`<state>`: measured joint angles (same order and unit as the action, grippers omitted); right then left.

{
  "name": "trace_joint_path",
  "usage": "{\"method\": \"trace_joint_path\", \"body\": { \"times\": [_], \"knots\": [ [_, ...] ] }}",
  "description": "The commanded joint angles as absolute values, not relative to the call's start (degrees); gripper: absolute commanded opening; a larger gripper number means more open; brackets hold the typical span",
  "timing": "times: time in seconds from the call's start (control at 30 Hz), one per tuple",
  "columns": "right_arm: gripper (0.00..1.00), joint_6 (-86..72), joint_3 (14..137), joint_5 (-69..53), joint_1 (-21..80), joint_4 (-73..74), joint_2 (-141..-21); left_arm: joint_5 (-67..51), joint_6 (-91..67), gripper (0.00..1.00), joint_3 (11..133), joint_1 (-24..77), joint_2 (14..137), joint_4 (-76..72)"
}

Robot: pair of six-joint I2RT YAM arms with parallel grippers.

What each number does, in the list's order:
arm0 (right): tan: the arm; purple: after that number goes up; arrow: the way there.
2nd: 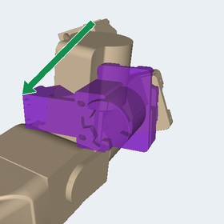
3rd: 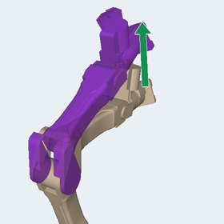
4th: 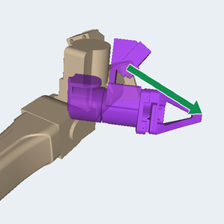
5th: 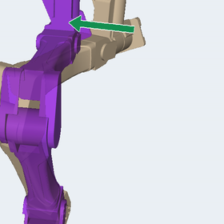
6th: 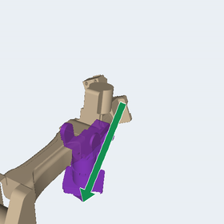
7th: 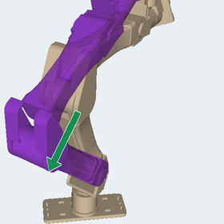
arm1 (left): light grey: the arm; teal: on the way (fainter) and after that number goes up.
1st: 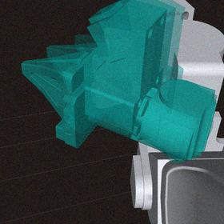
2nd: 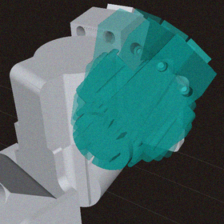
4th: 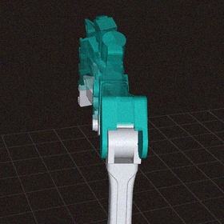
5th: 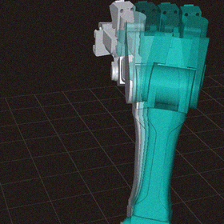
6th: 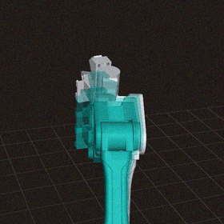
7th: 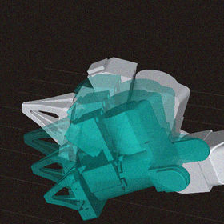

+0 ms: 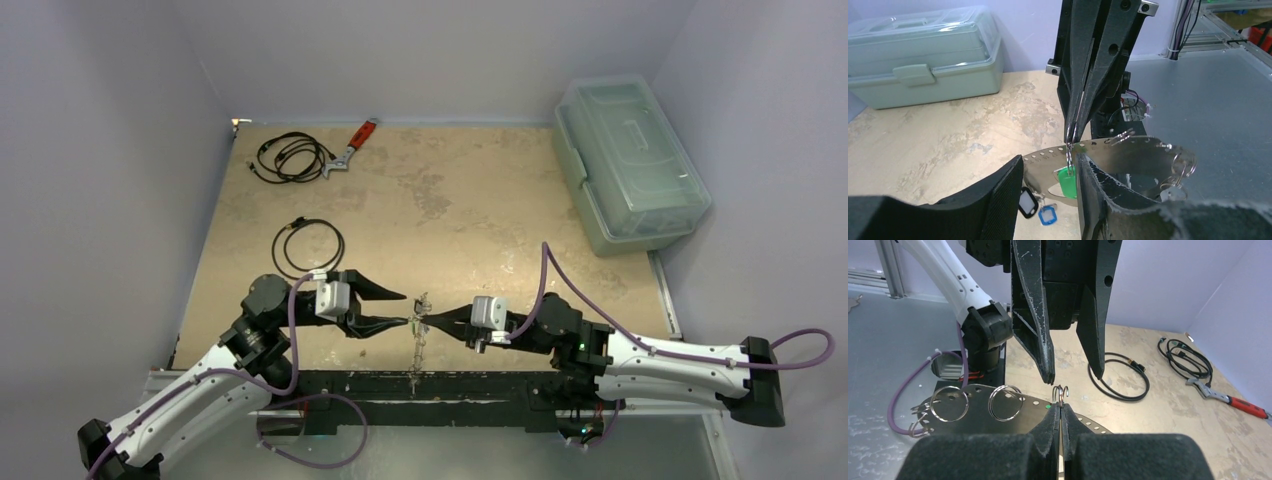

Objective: Put the keys on the keyring

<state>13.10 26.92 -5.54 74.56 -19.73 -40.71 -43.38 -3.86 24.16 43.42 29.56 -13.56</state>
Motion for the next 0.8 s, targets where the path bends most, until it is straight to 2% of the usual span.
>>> {"method": "trace_joint_path", "body": {
  "times": [0.0, 0.47, 0.77],
  "knots": [
    [0.00, 13.45, 27.99, -4.83, 74.53, -24.99, -40.57, -43.98, -3.52, 0.41, 23.89, 43.71, 29.54, -16.48],
    [0.00, 12.58, 29.11, -5.73, 74.53, -27.23, -44.20, -44.37, -2.58, 0.34, 21.30, 46.86, 31.29, -18.58],
    [0.00, 12.48, 29.42, -7.04, 74.53, -27.22, -44.75, -44.70, -0.86, 0.21, 21.48, 48.01, 32.26, -17.35]
  ]
}}
